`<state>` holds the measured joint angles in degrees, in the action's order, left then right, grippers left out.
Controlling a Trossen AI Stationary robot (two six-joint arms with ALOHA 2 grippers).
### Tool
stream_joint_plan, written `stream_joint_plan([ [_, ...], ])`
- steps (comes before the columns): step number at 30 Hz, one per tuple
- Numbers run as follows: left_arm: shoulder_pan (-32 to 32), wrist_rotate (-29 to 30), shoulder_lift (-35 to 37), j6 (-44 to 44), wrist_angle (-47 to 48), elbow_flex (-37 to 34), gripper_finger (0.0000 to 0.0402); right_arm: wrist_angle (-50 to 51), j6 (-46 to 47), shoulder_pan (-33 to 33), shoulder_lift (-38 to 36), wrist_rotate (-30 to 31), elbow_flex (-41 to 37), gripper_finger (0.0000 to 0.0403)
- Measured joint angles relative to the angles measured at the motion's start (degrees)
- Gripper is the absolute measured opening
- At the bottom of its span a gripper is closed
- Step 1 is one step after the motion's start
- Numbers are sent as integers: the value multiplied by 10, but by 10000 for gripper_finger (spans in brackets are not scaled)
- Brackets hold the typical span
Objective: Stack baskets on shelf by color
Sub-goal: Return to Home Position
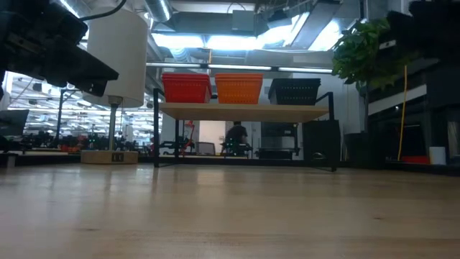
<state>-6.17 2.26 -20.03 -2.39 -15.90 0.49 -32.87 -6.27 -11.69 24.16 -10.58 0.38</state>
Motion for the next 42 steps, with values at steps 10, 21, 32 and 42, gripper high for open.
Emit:
stream_joint_plan([
  [10,0,0,0,0,0,0,57,133,0,7,-158,-74,0,121],
  [21,0,0,0,0,1,0,57,140,-2,7,-241,-125,0,121],
  [32,0,0,0,0,0,0,57,150,-2,7,-240,-117,0,121],
  [42,0,0,0,0,0,0,57,150,-2,7,-240,-116,0,121],
])
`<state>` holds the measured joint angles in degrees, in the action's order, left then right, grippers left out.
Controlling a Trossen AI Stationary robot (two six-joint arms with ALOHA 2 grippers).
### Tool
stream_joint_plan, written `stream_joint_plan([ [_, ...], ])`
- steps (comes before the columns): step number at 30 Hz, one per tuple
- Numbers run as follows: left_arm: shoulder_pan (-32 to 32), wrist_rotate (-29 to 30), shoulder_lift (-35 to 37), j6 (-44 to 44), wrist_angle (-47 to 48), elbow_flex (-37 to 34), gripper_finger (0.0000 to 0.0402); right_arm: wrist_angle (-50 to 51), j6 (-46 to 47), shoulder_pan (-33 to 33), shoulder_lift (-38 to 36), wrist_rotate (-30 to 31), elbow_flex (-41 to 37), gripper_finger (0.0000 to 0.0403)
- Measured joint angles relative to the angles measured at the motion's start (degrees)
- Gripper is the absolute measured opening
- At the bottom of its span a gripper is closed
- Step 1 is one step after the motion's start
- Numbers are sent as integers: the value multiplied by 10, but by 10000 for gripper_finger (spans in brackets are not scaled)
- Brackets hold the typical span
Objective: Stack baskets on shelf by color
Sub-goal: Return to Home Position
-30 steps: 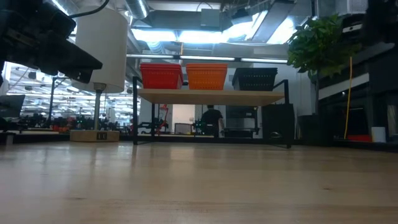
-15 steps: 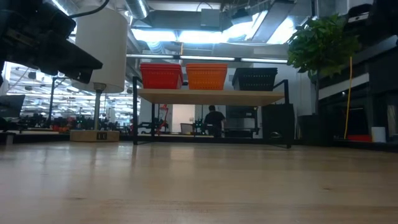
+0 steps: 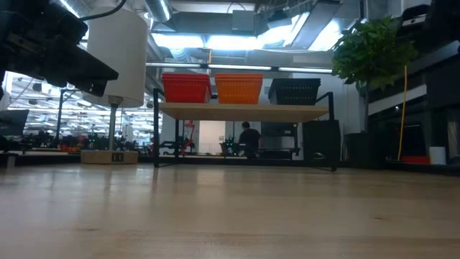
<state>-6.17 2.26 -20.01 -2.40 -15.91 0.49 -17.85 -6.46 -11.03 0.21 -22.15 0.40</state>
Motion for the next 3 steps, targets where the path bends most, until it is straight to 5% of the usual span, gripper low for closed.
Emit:
stream_joint_plan([
  [3,0,0,0,0,0,0,57,0,0,0,0,0,0,121],
])
